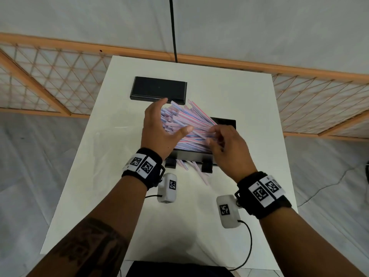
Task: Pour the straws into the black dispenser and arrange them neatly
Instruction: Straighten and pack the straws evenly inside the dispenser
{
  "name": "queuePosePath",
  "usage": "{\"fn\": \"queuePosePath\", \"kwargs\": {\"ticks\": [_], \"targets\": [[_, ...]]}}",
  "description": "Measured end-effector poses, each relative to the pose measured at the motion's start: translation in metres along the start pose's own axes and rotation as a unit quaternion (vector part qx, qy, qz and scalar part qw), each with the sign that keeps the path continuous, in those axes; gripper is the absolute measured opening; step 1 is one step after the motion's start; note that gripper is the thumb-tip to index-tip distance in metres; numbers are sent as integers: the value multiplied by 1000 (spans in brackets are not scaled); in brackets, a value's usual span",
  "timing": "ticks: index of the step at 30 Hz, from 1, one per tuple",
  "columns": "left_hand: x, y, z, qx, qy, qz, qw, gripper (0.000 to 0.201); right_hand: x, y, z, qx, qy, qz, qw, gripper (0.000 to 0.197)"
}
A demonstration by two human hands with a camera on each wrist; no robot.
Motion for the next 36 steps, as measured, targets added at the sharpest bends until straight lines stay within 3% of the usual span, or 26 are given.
{"fn": "queuePosePath", "kwargs": {"ticks": [3, 8, 10, 13, 16, 20, 25, 33, 36], "targets": [[2, 0, 4, 26, 13, 23, 999, 83, -8, 11, 13, -22, -41, -5, 999, 28], [6, -4, 7, 33, 25, 33, 999, 71, -27, -10, -1, 26, 90, -37, 995, 10], [6, -5, 8, 43, 28, 29, 998, 69, -50, -17, 4, 43, 94, -36, 994, 9], [7, -8, 9, 58, 32, 16, 998, 71, -81, 4, 40, 13, -17, 43, 999, 20], [7, -7, 10, 66, 33, 17, 997, 70, -93, 42, 80, -60, -137, 180, 972, 56], [7, -9, 11, 68, 30, 17, 997, 69, -75, 58, 110, -113, -161, 249, 948, 67], [7, -12, 13, 72, 32, 7, 997, 71, -63, 50, 115, -120, -91, 293, 944, 46], [6, -11, 12, 72, 31, 12, 997, 69, -51, 54, 128, -100, -91, 342, 930, 40], [6, -10, 12, 71, 28, 17, 997, 67, -48, 67, 138, -9, -73, 364, 928, 29]]}}
Point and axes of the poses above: each hand's wrist, its own x-axis towards the middle knuckle, its own z-axis out of the palm, y = z × x, the point moved 6 cm from there along x, towards the middle knuckle, and after that the axes turned 8 degrees about x, right-handed, at the moved point
